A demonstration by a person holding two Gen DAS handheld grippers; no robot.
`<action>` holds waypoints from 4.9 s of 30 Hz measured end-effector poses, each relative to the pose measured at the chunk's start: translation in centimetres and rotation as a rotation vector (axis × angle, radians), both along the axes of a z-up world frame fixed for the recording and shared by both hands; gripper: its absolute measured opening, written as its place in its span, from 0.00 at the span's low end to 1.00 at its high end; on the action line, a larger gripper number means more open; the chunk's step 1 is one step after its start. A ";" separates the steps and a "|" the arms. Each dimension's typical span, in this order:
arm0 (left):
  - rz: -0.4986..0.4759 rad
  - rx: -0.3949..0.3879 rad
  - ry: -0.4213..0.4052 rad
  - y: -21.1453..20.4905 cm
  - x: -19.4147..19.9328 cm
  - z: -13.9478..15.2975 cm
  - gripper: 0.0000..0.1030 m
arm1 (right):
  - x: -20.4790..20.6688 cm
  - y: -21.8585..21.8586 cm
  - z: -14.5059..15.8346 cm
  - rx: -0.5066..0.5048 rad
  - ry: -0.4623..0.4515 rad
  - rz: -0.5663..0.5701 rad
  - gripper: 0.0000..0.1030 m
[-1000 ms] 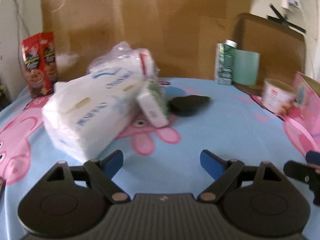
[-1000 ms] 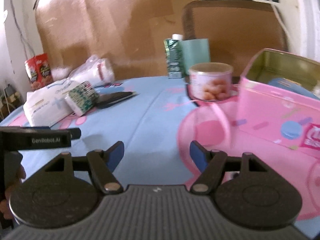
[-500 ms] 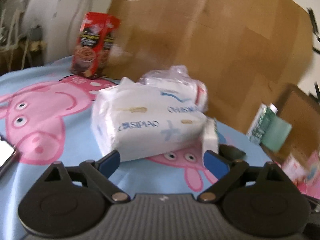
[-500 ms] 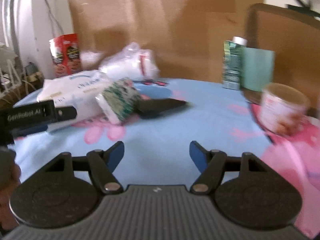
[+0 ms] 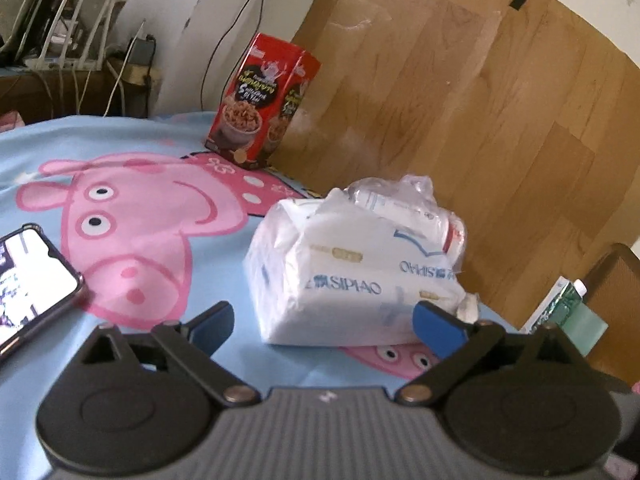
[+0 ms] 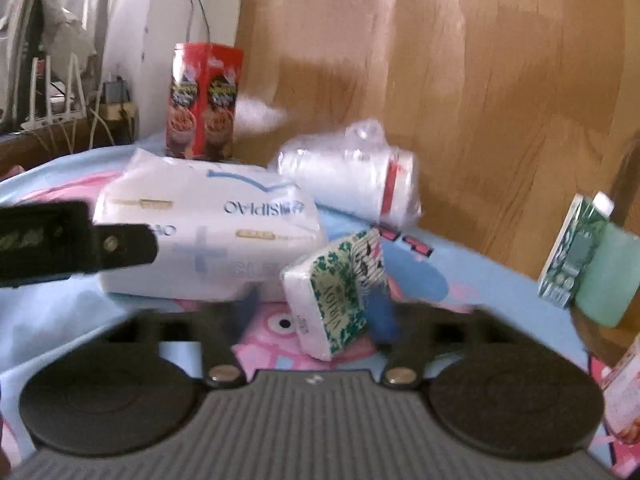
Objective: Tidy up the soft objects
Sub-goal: 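Move the right gripper to the green-patterned small box and grasp it, then carry the green-patterned box into the tin box and release it, then move the right gripper to the black pouch and grasp it, then carry the black pouch into the tin box and release it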
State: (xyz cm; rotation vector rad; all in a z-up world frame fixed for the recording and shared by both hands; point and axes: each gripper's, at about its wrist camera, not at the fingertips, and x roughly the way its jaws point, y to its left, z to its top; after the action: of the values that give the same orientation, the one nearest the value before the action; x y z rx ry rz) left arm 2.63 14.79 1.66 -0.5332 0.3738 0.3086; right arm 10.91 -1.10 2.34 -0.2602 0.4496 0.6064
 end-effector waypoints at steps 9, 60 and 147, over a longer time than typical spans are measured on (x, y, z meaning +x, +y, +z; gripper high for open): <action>-0.023 0.081 -0.014 -1.4 0.1 0.2 0.97 | -2.1 -7.0 0.3 0.219 0.131 -0.113 0.22; -1.118 0.337 -0.016 -38.3 2.7 7.1 0.81 | -13.9 -31.1 1.7 0.257 -0.278 -0.738 0.39; -1.165 0.158 0.099 -38.1 3.7 7.2 0.66 | -15.1 -32.1 2.6 0.429 -0.201 -0.644 0.51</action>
State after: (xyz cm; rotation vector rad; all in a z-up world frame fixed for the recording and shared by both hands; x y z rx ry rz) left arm 6.30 -23.35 8.83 -0.0824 0.6844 -0.7580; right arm -4.17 -33.20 4.90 0.2321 0.1792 0.0325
